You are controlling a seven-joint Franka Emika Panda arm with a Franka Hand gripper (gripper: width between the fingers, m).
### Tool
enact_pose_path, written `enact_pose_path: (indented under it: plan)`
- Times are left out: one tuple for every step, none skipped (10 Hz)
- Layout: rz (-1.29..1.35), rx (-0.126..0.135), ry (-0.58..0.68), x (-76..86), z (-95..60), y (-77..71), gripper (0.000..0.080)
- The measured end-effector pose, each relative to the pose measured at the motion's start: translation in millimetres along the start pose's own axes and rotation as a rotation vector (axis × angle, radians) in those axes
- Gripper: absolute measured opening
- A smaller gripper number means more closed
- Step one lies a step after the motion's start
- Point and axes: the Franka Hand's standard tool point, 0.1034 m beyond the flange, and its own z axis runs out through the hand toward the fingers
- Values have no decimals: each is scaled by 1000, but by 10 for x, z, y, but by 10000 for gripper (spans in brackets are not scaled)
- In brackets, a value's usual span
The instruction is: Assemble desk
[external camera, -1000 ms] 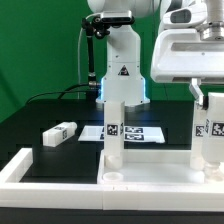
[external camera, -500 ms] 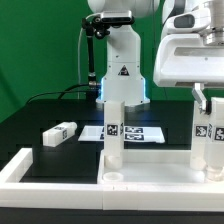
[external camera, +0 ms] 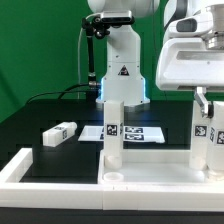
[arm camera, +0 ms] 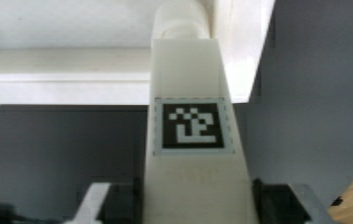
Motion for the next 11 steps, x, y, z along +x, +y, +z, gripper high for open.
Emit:
enact_pose_path:
  plan:
    - [-1, 1, 9, 6, 5, 0, 290]
    - [-4, -2, 11, -18, 38, 7, 290]
    - [-6, -1, 24, -9, 45, 0, 290]
    - [-6, -1, 29, -5, 48, 2, 290]
    - [-5, -1, 29, -4, 48, 3, 290]
    - [-6, -1, 30, -2, 48, 6, 290]
    - [-6, -1, 30, -2, 47, 6, 290]
    - [-6, -1, 30, -2, 48, 6, 290]
    - [-6, -1, 29, -3, 48, 6, 367]
    - [-6, -1, 29, -3, 48, 6, 367]
    - [-6, -1, 29, -3, 48, 6, 550]
